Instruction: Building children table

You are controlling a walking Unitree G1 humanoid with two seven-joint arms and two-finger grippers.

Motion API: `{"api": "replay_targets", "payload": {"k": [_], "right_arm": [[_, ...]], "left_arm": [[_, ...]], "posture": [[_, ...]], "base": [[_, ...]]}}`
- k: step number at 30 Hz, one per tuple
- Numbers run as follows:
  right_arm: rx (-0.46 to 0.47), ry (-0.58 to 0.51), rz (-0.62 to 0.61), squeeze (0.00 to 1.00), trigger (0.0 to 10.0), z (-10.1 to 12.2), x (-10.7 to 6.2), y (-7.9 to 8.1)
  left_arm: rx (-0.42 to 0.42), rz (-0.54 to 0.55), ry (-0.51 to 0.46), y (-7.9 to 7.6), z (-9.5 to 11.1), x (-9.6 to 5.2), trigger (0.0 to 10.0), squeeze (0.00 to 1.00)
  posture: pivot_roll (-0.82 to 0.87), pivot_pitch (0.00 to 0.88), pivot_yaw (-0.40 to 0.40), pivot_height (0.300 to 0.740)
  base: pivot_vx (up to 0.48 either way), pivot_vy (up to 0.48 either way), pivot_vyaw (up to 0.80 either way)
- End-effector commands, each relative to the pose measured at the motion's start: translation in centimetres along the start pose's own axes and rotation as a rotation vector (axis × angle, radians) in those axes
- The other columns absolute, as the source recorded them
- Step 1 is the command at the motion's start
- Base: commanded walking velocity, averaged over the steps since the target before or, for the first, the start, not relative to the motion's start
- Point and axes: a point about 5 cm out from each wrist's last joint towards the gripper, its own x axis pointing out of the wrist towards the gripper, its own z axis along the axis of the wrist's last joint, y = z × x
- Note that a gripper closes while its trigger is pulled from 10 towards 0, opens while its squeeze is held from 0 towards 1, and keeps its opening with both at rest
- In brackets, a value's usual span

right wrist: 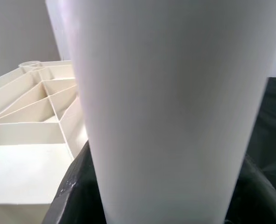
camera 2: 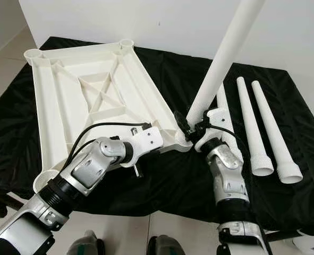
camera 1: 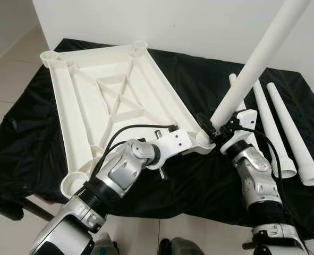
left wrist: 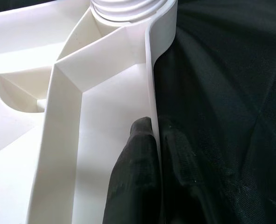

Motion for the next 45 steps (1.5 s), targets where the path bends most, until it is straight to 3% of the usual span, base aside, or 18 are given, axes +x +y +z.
{"api": "replay_targets", "payload": {"k": [1, 4, 9, 16, 25, 26, 32, 35, 36, 37, 38, 45], "right_arm": [[0.055, 0.056, -0.094, 0.0, 10.0, -1.2, -0.1, 0.5], [0.061, 0.054, -0.153, 0.0, 10.0, -1.2, 0.2, 0.9], [0.114, 0.029, -0.408, 0.0, 10.0, -0.9, 0.9, 2.6], [0.14, 0.034, -0.447, 0.0, 10.0, -1.2, 0.9, 3.6], [0.12, 0.048, -0.464, 0.0, 10.0, -1.1, 0.3, 3.1], [0.126, 0.036, -0.447, 1.0, 10.0, -1.0, 0.1, 3.0], [0.131, 0.006, -0.419, 1.0, 10.0, -0.6, 0.0, 3.1], [0.13, 0.0, -0.334, 1.0, 10.0, -0.5, 0.0, 3.1], [0.121, -0.002, -0.288, 0.68, 10.0, -0.4, 0.0, 3.1], [0.121, -0.002, -0.288, 0.68, 10.0, -0.4, 0.0, 3.1], [0.115, -0.003, -0.259, 0.0, 10.0, -0.4, 0.0, 3.1], [0.06, -0.002, -0.071, 0.0, 10.0, 0.0, -0.1, 1.9]], "left_arm": [[0.045, 0.006, -0.014, -0.1, 0.6, 0.1, 10.0, 0.0], [0.047, 0.006, -0.017, -0.1, 0.8, 0.1, 10.0, 0.0], [0.041, 0.002, -0.025, -0.2, 0.9, 0.3, 10.0, 0.0], [0.035, -0.009, -0.026, -0.6, 0.8, 0.4, 10.0, 0.0], [0.042, -0.011, -0.02, -0.6, 0.7, 0.3, 10.0, 0.0], [0.042, -0.01, -0.02, -0.6, 0.7, 0.3, 10.0, 0.0], [0.042, -0.01, -0.021, -0.7, 0.7, 0.3, 10.0, 0.0], [0.042, -0.011, -0.024, -0.7, 0.7, 0.4, 10.0, 0.0], [0.043, -0.012, -0.025, -0.8, 0.8, 0.4, 10.0, 0.0], [0.043, -0.012, -0.025, -0.8, 0.8, 0.4, 10.0, 0.0], [0.043, -0.012, -0.026, -0.8, 0.8, 0.5, 10.0, 0.0], [0.047, -0.015, -0.028, -0.8, 0.9, 0.5, 10.0, 0.0]], "posture": [[-0.04, 0.03, -0.042, 0.74], [-0.04, 0.032, -0.043, 0.74], [-0.04, 0.031, -0.035, 0.74], [-0.04, 0.027, -0.037, 0.74], [-0.04, 0.023, -0.039, 0.74], [-0.04, 0.018, -0.043, 0.74], [-0.04, 0.016, -0.044, 0.74], [-0.04, 0.01, -0.047, 0.74], [-0.04, 0.007, -0.047, 0.74], [-0.04, 0.007, -0.047, 0.74], [-0.04, 0.007, -0.047, 0.74], [-0.04, 0.005, -0.047, 0.74]], "base": [[0.0, 0.0, 0.0], [0.0, 0.0, 0.0], [0.0, 0.0, 0.0], [0.0, 0.0, 0.0], [0.0, 0.0, 0.0], [0.0, 0.0, 0.0], [0.0, 0.0, 0.0], [0.0, 0.0, 0.0], [0.0, 0.0, 0.0], [0.0, 0.0, 0.0], [0.0, 0.0, 0.0], [0.0, 0.0, 0.0]]}}
